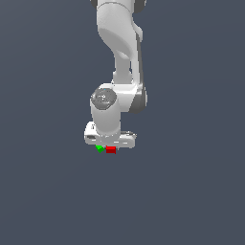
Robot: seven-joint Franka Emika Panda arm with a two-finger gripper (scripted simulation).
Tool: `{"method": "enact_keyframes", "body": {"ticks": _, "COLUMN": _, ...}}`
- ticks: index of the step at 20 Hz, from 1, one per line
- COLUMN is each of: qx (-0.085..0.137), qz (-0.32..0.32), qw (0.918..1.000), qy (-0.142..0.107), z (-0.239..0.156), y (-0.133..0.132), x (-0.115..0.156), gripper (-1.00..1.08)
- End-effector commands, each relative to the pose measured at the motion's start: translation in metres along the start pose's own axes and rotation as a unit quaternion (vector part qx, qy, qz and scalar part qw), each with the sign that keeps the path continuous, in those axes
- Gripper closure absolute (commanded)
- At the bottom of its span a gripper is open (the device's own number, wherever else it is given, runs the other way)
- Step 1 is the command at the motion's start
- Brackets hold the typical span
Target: Stack the red cube on top of the green cube.
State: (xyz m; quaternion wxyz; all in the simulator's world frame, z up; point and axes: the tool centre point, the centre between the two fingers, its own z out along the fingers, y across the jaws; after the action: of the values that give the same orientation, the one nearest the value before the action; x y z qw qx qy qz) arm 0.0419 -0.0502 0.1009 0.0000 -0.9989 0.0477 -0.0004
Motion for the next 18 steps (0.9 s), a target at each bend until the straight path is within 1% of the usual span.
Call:
{"method": "enact_keyframes", "body": {"ticks": 1, "qx": 0.000, "qz": 0.000, "qw": 1.0000, "qy": 0.000, "z": -0.011, "y": 0.000, "x": 0.000, "gripper": 1.08}}
{"method": "enact_keyframes", "body": {"ticks": 5, "qx": 0.000, "qz": 0.000, "qw": 1.0000, "qy": 0.000, "z": -0.019, "y": 0.000, "x": 0.001, "gripper": 1.08}}
{"method": "enact_keyframes", "body": {"ticks": 11, "qx": 0.000, "qz": 0.000, "qw": 1.0000, "qy": 0.000, "z": -0.015, "y": 0.004, "x": -0.002, "gripper": 1.08}}
{"method": "enact_keyframes", "body": {"ticks": 15, "qx": 0.000, "qz": 0.000, "qw": 1.0000, "qy": 0.000, "z": -0.004, "y": 0.016, "x": -0.010, "gripper": 1.08}}
{"method": "enact_keyframes", "body": {"ticks": 18, "qx": 0.000, "qz": 0.000, "qw": 1.0000, "qy": 0.000, "z": 0.009, "y": 0.032, "x": -0.019, "gripper": 1.08}}
